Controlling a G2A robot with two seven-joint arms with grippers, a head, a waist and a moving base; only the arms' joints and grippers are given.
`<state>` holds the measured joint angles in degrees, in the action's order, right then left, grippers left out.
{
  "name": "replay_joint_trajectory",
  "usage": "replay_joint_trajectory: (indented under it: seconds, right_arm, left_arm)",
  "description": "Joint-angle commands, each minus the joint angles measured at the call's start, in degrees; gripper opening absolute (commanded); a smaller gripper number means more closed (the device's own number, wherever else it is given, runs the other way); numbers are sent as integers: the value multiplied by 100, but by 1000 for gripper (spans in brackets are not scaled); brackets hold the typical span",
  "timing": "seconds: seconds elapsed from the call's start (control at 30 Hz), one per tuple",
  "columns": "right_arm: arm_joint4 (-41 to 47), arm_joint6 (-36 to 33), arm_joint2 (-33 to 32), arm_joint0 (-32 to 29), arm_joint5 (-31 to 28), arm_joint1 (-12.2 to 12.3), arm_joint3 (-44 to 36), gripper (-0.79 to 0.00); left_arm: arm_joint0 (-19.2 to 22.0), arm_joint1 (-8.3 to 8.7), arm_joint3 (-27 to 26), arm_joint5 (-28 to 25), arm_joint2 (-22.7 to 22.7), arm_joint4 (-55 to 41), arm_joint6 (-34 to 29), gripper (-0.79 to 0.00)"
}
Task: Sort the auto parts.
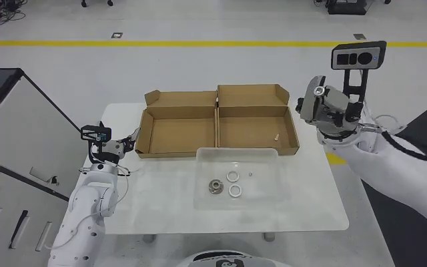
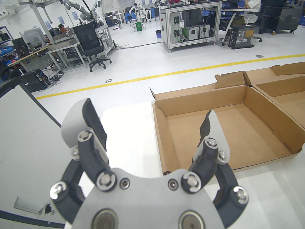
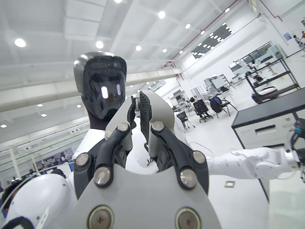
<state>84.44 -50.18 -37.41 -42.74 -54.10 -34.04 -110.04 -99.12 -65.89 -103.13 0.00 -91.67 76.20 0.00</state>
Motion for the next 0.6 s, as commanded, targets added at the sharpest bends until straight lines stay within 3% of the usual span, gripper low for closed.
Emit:
replay_joint_trajectory:
  seconds: [0.0, 0.23, 0.37, 0.57]
  right_arm:
    - [319, -120, -90, -107, 119, -71, -13, -785]
    - [952, -519, -530, -513, 518, -387, 95, -785]
    - [631, -637, -789, -654, 637, -533, 279, -785]
    - [-533, -631, -1105, -737, 644, -645, 607, -785]
  left_arm:
    - [0, 0, 0, 0, 0, 0, 0, 0]
    - [0, 0, 0, 0, 0, 0, 0, 0]
    - [0, 0, 0, 0, 0, 0, 0, 0]
    - [0, 0, 0, 0, 0, 0, 0, 0]
